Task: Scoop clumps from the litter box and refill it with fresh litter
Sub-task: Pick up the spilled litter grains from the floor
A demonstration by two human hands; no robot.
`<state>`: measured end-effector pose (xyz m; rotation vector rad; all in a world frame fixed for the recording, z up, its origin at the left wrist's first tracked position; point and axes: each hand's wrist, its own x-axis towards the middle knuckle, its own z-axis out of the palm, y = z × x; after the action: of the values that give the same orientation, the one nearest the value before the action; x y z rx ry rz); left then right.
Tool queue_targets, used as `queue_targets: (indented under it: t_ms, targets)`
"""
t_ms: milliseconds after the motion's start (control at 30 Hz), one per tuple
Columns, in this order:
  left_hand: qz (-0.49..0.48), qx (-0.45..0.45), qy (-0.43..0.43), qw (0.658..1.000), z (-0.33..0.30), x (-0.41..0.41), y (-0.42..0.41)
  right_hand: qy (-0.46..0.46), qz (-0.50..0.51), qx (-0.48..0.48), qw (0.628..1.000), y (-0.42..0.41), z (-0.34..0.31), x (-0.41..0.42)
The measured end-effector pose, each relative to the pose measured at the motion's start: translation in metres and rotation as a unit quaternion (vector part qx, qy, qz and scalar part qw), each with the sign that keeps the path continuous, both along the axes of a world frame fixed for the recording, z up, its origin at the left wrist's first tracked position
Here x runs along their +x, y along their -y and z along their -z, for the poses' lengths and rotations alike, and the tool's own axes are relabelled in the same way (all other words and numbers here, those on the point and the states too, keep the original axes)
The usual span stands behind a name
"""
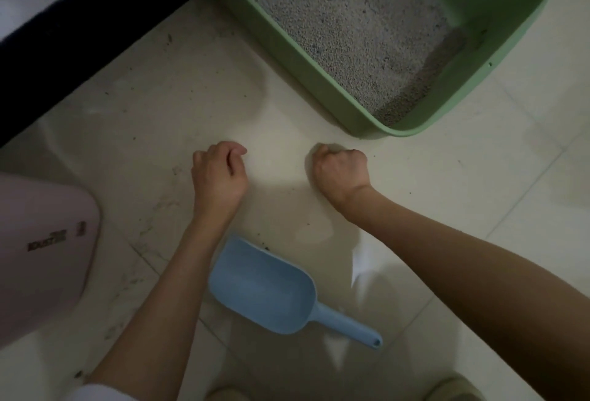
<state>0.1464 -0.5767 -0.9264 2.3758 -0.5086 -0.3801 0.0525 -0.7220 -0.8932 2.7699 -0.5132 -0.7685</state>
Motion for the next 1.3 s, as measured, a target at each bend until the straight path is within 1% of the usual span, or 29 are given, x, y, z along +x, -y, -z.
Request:
queue_targets:
  t_ms: [33, 67, 100, 133, 167, 200, 233, 267, 333, 400, 467, 500, 533, 567, 600, 633, 667, 700, 733, 767, 833, 867, 900, 933, 967, 1133, 1300]
  targets:
    - [-0.002, 0.001, -0.001, 1.000, 0.001, -0.001, -0.002, -0.075, 0.039, 0.059, 0.995, 0.000, -0.004, 0.001]
    - [-0.004, 0.002, -0.002, 1.000, 0.000, -0.001, -0.003, -0.088, 0.052, 0.072, 0.992, -0.001, -0.003, 0.004]
    - [-0.006, 0.002, -0.005, 1.000, 0.000, -0.002, -0.005, -0.056, 0.033, 0.097, 0.993, -0.001, 0.013, -0.001]
    - [-0.006, 0.005, -0.010, 1.000, -0.002, -0.003, -0.006, -0.007, 0.049, 0.104, 0.993, -0.002, 0.013, -0.001]
    - [-0.006, 0.008, -0.014, 1.000, -0.004, -0.005, -0.006, 0.010, 0.046, 0.074, 0.996, -0.002, 0.013, -0.003]
    - [-0.004, 0.014, -0.020, 1.000, -0.007, -0.006, -0.006, 0.012, 0.038, 0.024, 0.999, -0.005, 0.000, -0.002]
    - [-0.003, 0.020, -0.027, 0.999, -0.008, -0.007, -0.006, 0.024, 0.074, 0.014, 0.997, -0.007, -0.008, -0.002]
    - [-0.004, 0.026, -0.033, 0.999, -0.009, -0.008, -0.006, 0.085, 0.058, 0.001, 0.995, -0.007, -0.002, -0.002]
    - [-0.002, 0.032, -0.038, 0.999, -0.009, -0.011, -0.007, 0.115, 0.048, 0.026, 0.992, -0.008, 0.014, -0.008]
    - [0.009, 0.036, -0.034, 0.999, -0.009, -0.014, -0.009, 0.178, 0.063, 0.016, 0.982, -0.008, 0.011, -0.009]
    - [0.028, 0.042, -0.030, 0.998, -0.011, -0.018, -0.008, 0.163, 0.104, 0.062, 0.979, -0.008, 0.010, -0.012]
    - [0.039, 0.043, -0.026, 0.998, -0.011, -0.019, -0.007, 0.200, 0.142, 0.108, 0.964, -0.007, 0.013, -0.017]
    - [0.053, 0.046, -0.017, 0.997, -0.012, -0.020, -0.006, 0.246, 0.213, 0.160, 0.932, -0.004, 0.013, -0.024]
    - [0.069, 0.048, -0.007, 0.996, -0.011, -0.021, -0.003, 0.289, 0.301, 0.228, 0.879, -0.001, 0.014, -0.032]
    - [0.088, 0.052, 0.002, 0.995, -0.010, -0.022, 0.002, 0.325, 0.379, 0.316, 0.807, 0.001, 0.010, -0.041]
    - [0.111, 0.055, 0.008, 0.992, -0.009, -0.023, 0.007, 0.356, 0.446, 0.400, 0.717, 0.002, 0.006, -0.049]
    - [0.135, 0.054, 0.008, 0.989, -0.008, -0.025, 0.014, 0.390, 0.500, 0.463, 0.619, 0.003, 0.000, -0.057]
    - [0.158, 0.050, 0.005, 0.986, -0.007, -0.027, 0.023, 0.412, 0.542, 0.509, 0.527, 0.003, -0.005, -0.065]
    - [0.176, 0.048, 0.000, 0.983, -0.007, -0.030, 0.031, 0.420, 0.569, 0.548, 0.447, 0.004, -0.009, -0.073]
    - [0.190, 0.051, -0.002, 0.980, -0.008, -0.033, 0.040, 0.415, 0.584, 0.584, 0.382, 0.006, -0.014, -0.080]
    - [0.206, 0.064, 0.005, 0.976, -0.008, -0.038, 0.056, 0.387, 0.592, 0.650, 0.278, 0.009, -0.021, -0.091]
    - [0.210, 0.069, 0.010, 0.975, -0.008, -0.039, 0.062, 0.368, 0.589, 0.680, 0.235, 0.012, -0.022, -0.097]
    - [0.214, 0.074, 0.013, 0.974, -0.006, -0.039, 0.066, 0.351, 0.586, 0.702, 0.202, 0.015, -0.024, -0.101]
    - [0.217, 0.077, 0.015, 0.973, -0.005, -0.038, 0.069, 0.338, 0.579, 0.718, 0.187, 0.016, -0.025, -0.104]
    - [0.215, 0.076, 0.017, 0.973, -0.003, -0.036, 0.071, 0.329, 0.572, 0.729, 0.182, 0.018, -0.026, -0.106]
    - [0.177, 0.032, 0.011, 0.984, 0.002, -0.036, 0.073, 0.326, 0.545, 0.746, 0.203, 0.029, -0.036, -0.107]
    - [0.164, 0.029, 0.027, 0.986, 0.004, -0.039, 0.076, 0.323, 0.531, 0.759, 0.194, 0.039, -0.045, -0.101]
